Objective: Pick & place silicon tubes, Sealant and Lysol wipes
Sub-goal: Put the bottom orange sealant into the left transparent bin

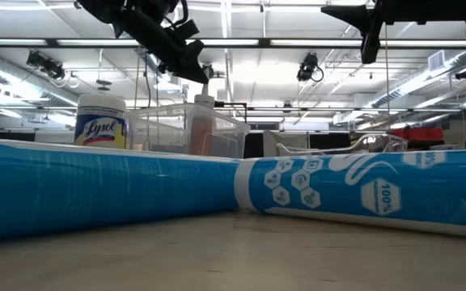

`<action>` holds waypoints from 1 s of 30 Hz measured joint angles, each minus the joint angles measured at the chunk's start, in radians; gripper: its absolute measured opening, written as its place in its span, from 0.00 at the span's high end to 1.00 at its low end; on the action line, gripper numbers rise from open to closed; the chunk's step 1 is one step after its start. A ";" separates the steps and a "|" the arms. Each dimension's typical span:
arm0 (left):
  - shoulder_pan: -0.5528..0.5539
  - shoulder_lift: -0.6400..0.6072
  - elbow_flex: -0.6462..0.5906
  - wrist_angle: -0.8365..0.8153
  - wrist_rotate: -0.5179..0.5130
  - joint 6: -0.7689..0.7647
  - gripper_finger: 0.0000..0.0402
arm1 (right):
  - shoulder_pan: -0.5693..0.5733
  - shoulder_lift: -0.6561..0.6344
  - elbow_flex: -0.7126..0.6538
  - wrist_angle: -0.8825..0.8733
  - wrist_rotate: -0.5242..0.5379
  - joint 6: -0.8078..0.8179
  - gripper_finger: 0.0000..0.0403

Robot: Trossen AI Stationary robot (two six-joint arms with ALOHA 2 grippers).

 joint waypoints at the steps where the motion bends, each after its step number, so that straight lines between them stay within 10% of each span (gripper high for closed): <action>1: 0.000 0.000 -0.001 -0.011 -0.001 0.000 0.83 | 0.000 0.000 0.000 0.000 0.000 0.000 0.79; 30: 0.000 0.003 -0.003 -0.054 0.006 0.000 0.52 | 0.000 0.000 0.000 -0.005 -0.019 0.000 0.79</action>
